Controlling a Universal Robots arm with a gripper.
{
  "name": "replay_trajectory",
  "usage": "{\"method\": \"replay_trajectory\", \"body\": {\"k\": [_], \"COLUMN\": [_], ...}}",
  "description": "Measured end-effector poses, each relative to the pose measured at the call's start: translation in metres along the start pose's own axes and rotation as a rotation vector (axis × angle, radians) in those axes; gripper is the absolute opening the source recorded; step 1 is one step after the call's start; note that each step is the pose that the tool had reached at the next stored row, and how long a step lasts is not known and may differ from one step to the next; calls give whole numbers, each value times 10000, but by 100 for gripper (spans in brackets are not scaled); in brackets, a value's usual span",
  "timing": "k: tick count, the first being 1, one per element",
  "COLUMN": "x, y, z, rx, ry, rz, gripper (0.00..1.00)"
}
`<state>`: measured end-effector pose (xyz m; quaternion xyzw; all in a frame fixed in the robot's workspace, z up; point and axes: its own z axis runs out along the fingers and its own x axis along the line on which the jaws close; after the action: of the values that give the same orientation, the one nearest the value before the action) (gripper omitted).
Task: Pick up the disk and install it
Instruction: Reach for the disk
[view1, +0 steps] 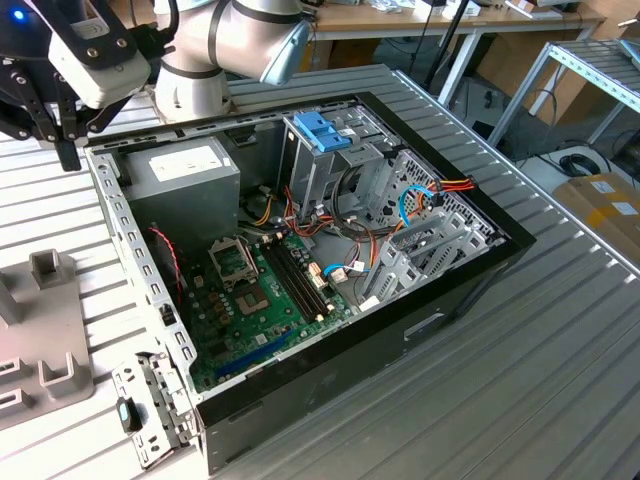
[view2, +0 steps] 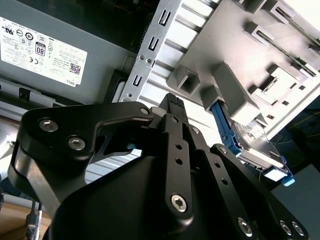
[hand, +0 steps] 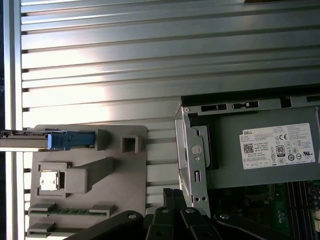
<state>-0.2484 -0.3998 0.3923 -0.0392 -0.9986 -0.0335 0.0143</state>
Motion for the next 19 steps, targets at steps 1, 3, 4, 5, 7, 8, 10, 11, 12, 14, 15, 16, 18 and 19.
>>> {"method": "replay_trajectory", "body": {"k": [1,3,4,5,7,8,10,11,12,14,15,16,18,19], "x": [0,4,8,10,15,21,29,30,32,42,53,55,60,63], "y": [0,0,-1,-1,-1,-2,-2,-2,-3,-3,-4,-4,-5,-5], "z": [0,0,1,0,0,1,1,1,1,1,2,2,2,2], "rx": [0,-1,-1,0,0,-1,0,0,0,0,0,-1,0,0], "ry": [0,0,-1,0,0,0,0,0,0,0,0,0,0,0], "rz": [0,0,1,1,-1,0,0,0,0,0,1,0,0,0], "gripper": [11,11,11,11,11,11,11,11,11,11,11,11,11,11]}}
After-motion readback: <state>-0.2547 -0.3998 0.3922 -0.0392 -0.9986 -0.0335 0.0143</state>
